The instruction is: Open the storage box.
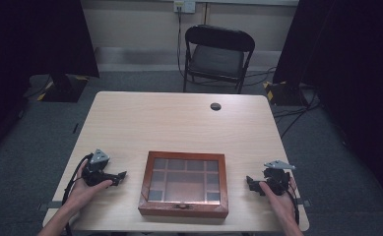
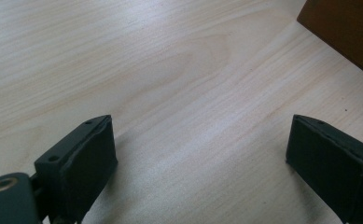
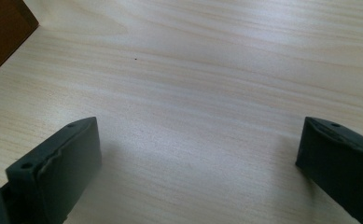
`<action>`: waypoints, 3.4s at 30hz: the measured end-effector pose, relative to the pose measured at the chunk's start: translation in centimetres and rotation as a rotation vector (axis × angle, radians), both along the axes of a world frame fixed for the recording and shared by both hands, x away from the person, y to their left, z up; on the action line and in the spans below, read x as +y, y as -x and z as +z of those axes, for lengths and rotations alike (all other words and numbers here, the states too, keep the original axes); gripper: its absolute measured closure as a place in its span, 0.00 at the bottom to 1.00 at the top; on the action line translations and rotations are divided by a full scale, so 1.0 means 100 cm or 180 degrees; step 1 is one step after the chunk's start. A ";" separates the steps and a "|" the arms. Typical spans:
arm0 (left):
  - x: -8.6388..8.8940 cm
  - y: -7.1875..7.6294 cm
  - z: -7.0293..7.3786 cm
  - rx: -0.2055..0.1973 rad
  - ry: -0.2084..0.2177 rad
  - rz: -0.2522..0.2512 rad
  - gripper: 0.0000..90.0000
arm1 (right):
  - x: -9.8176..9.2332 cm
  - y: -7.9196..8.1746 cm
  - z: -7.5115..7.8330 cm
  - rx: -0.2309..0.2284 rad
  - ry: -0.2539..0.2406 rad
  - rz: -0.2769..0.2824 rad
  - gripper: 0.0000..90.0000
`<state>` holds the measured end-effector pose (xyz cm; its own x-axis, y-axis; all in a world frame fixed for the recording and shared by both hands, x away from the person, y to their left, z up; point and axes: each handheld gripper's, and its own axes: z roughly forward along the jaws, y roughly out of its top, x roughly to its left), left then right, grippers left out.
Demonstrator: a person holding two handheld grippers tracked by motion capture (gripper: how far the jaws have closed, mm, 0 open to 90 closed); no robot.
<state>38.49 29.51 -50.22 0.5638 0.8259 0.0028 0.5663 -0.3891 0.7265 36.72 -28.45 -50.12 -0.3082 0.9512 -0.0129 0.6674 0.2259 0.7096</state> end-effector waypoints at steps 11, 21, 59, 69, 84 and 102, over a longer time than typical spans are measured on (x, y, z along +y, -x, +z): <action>0.000 0.000 0.000 0.0000 -0.0003 -0.0003 0.08 | 0.000 0.001 0.002 0.0028 -0.0005 -0.0020 0.03; -0.001 0.000 0.000 -0.0009 0.0002 0.0021 0.08 | 0.001 0.002 0.009 0.0066 -0.0179 0.0083 0.17; 0.000 -0.001 0.000 0.0005 0.0001 0.0007 0.07 | 0.051 0.027 0.078 -0.0182 -0.0722 0.1234 0.58; 0.000 -0.001 0.000 0.0004 0.0001 0.0007 0.07 | 0.087 0.030 0.097 -0.0193 -0.0751 0.1688 0.68; 0.000 0.000 0.000 0.0007 -0.0002 0.0019 0.08 | 0.156 0.041 0.087 0.0044 -0.0777 0.2546 0.86; -0.002 0.005 0.004 0.0047 0.0045 -0.0121 0.19 | 0.185 0.059 0.068 0.0251 -0.0663 0.3064 0.92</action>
